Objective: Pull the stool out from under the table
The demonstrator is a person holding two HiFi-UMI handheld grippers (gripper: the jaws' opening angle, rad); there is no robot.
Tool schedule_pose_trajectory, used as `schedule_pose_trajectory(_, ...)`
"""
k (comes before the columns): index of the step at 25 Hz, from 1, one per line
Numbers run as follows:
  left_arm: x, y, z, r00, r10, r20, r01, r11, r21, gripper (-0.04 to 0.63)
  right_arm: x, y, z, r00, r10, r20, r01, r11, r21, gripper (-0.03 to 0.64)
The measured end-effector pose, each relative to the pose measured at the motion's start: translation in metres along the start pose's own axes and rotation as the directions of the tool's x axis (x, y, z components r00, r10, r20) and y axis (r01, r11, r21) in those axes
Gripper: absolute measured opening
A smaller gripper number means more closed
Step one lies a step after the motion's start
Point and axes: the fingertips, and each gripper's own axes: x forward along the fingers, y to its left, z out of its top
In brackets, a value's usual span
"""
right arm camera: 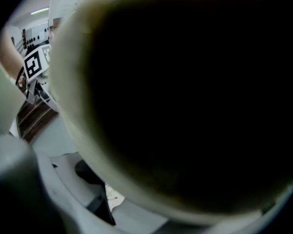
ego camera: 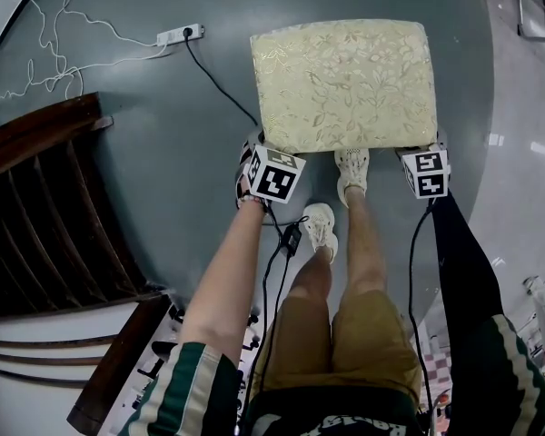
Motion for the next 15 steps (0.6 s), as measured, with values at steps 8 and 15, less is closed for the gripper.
schedule_pose_trajectory(8,0.009,0.005,0.008,1.000,0.015,-0.006,-0.015,1.000,0.004,0.425,0.009,-0.009,0.004,1.000,0.006,-0.019,-0.006,1.000,0.031,0.436)
schedule_pose_trajectory(15,0.014,0.004,0.006,1.000,0.026,-0.007,-0.026,1.000,0.004,0.425,0.010,-0.010,0.000,0.999,0.044,-0.032,-0.041,0.997,0.072,0.457)
